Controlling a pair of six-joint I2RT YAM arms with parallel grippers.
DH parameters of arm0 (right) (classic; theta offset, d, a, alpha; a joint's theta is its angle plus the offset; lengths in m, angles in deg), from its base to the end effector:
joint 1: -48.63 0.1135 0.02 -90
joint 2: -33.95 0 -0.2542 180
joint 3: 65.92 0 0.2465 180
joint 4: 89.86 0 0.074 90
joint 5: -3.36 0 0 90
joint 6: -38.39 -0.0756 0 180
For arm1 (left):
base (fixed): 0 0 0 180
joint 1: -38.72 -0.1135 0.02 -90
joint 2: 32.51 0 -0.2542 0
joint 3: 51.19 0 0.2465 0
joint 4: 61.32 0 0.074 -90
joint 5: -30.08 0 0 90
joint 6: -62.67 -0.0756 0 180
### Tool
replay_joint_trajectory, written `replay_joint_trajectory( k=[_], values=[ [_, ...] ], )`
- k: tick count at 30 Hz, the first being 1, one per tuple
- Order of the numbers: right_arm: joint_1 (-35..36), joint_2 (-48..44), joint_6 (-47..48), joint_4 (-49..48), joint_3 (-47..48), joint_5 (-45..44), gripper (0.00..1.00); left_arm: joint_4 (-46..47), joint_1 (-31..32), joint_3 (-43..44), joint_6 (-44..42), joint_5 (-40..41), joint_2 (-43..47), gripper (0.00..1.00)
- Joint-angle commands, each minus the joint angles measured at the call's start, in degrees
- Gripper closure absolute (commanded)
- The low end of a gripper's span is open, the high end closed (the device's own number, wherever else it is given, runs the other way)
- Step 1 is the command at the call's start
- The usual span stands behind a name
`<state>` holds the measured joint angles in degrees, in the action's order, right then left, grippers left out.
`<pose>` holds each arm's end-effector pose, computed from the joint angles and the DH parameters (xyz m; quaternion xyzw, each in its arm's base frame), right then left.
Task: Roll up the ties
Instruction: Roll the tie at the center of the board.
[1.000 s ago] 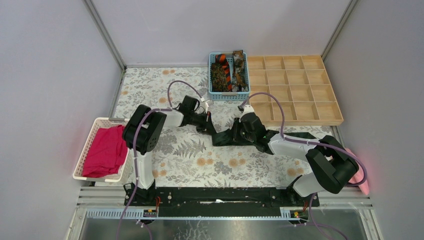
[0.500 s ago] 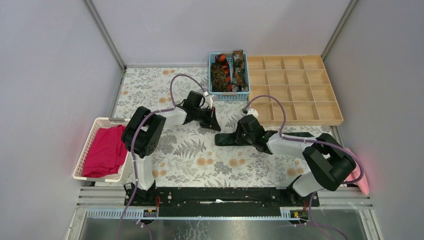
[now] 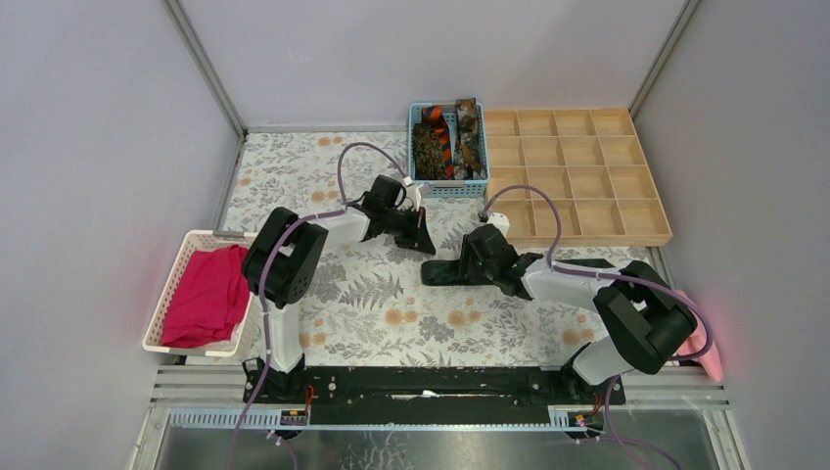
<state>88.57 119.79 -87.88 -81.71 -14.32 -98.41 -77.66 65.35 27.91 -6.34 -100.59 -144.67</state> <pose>0.2512 0.1902 0.1285 0.0122 0.9110 0.1739 0.3738 0.3426 -0.2269 0.1147 0.1637 0.8724 -0.4295 0.1660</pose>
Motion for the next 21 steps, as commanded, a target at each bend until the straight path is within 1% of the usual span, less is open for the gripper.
replay_joint_trajectory(
  k=[1,3,4,5,8,9,10,14,16,21],
  values=[
    [-0.4,-2.0,1.7,3.8,2.9,-4.0,0.44,0.1,0.2,2.8,-1.0,0.0,-2.2,1.0],
    [-0.4,-2.7,2.3,4.2,3.4,-4.7,0.46,0.7,0.2,3.6,-0.7,-0.5,-3.1,1.0],
    [-0.4,-2.8,2.9,4.0,3.5,-4.7,0.55,0.8,0.3,3.9,-0.7,-0.8,-3.5,1.0],
    [-0.4,-2.9,3.3,3.9,3.7,-4.4,0.59,0.8,0.3,4.3,-0.8,-1.1,-3.7,1.0],
    [-0.4,-2.1,4.0,4.5,5.0,-3.6,0.78,0.8,0.4,5.0,-0.7,-1.4,-4.0,1.0],
    [-0.4,-1.8,4.3,5.0,5.6,-3.6,0.83,0.8,0.5,5.2,-0.5,-1.5,-4.0,1.0],
    [-0.4,-1.5,4.4,5.4,5.9,-3.9,0.86,0.8,0.6,5.4,-0.6,-1.5,-3.8,1.0],
    [-0.4,-1.4,4.7,5.6,6.2,-5.6,0.86,0.1,0.7,6.1,-1.0,-1.5,-3.7,1.0],
    [-0.4,-0.6,4.8,8.8,6.7,-7.2,0.87,0.0,0.9,6.2,-1.1,-1.8,-3.8,1.0],
    [-0.4,1.0,4.5,10.9,6.7,-9.2,0.87,0.0,1.5,6.6,-1.3,-2.2,-3.8,1.0]
  ],
)
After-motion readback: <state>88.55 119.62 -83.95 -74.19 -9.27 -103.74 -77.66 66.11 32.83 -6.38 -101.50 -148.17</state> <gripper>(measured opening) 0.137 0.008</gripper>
